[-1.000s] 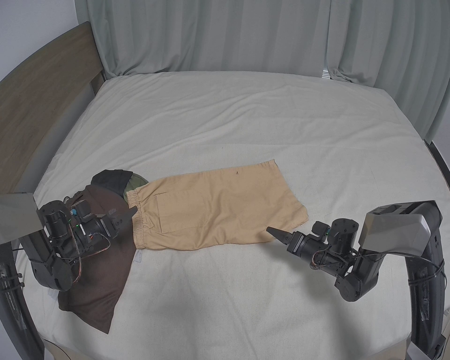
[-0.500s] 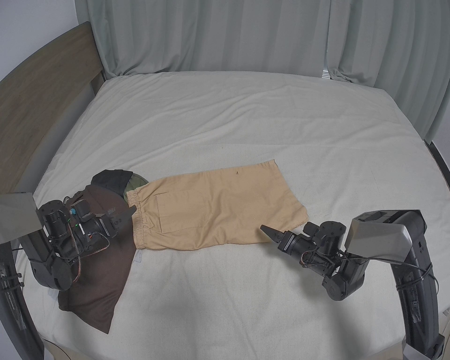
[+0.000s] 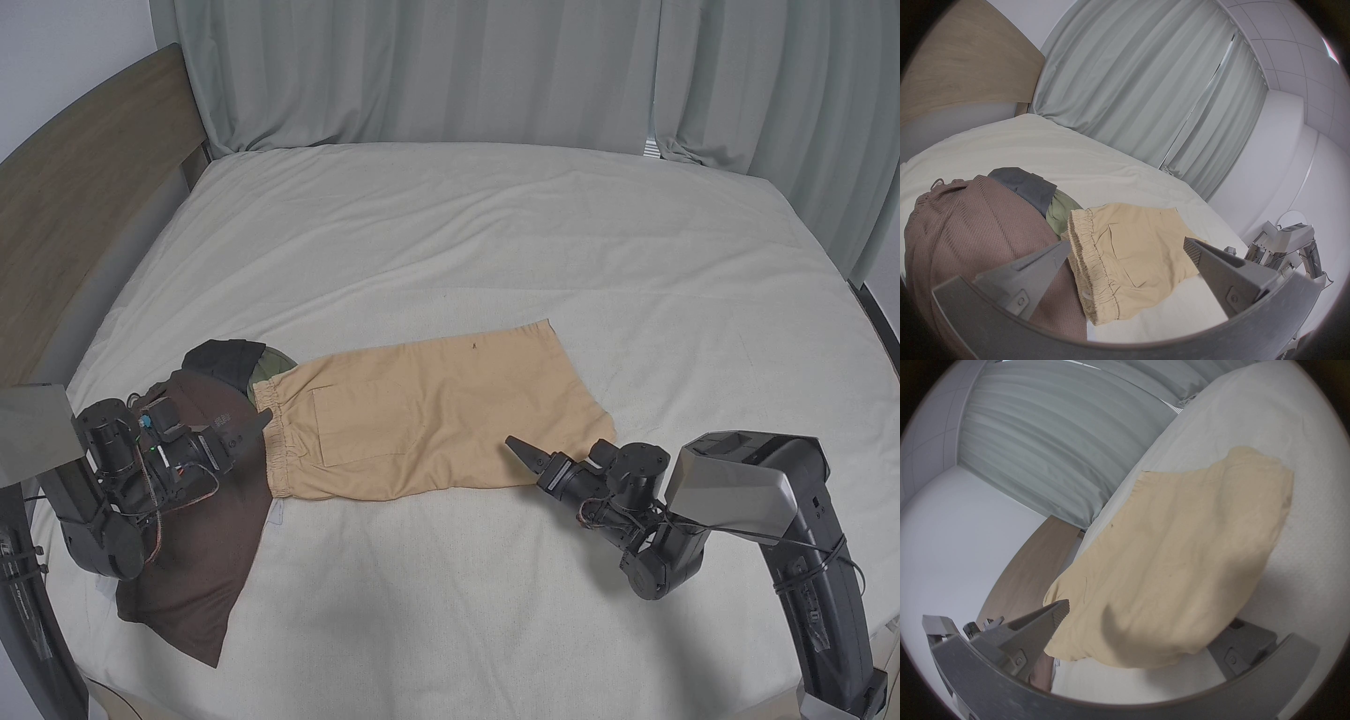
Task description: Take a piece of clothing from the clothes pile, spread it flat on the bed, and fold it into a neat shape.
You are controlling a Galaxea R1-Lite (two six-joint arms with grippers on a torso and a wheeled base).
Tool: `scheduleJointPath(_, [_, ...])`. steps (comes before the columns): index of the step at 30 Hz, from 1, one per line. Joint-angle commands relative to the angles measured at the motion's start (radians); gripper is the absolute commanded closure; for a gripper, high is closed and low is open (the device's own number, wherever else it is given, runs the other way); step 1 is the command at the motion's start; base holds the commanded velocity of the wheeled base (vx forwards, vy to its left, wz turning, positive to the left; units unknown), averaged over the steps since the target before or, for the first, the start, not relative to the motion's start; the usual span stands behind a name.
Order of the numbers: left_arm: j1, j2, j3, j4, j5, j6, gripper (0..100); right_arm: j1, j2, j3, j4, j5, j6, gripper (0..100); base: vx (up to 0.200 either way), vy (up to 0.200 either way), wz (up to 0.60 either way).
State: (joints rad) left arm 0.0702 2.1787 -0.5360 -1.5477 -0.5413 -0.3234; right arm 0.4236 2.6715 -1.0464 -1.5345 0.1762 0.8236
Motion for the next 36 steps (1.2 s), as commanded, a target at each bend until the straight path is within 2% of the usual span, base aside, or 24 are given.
scheduleJointPath(1, [0.002,-0.002,-0.001,0.000,0.000,-0.002,0,0.017,0.031,-0.041,0.000,0.000,0.028,0,0.000,0.000,0.00])
scheduleJointPath(8, [0.010,0.003,-0.007,0.000,-0.003,-0.002,0,0.018,0.033,-0.043,0.002,0.000,0.031,0,0.000,0.000,0.00])
scheduleJointPath(9, [0.010,0.003,-0.007,0.000,-0.005,-0.002,0,0.018,0.033,-0.043,0.002,0.000,0.032,100,0.000,0.000,0.00])
scheduleJointPath(21, [0.008,0.003,-0.009,0.000,-0.005,-0.003,0,0.014,0.024,-0.027,-0.003,-0.020,0.031,100,0.000,0.000,0.00])
scheduleJointPath(28, [0.010,0.000,-0.009,0.000,-0.008,-0.003,0,0.015,-0.048,0.077,-0.004,-0.021,0.028,100,0.000,0.000,0.00])
scheduleJointPath(36, [0.011,0.000,-0.009,0.000,-0.011,-0.003,0,0.009,-0.194,0.304,-0.006,-0.021,0.005,100,0.000,0.000,0.00])
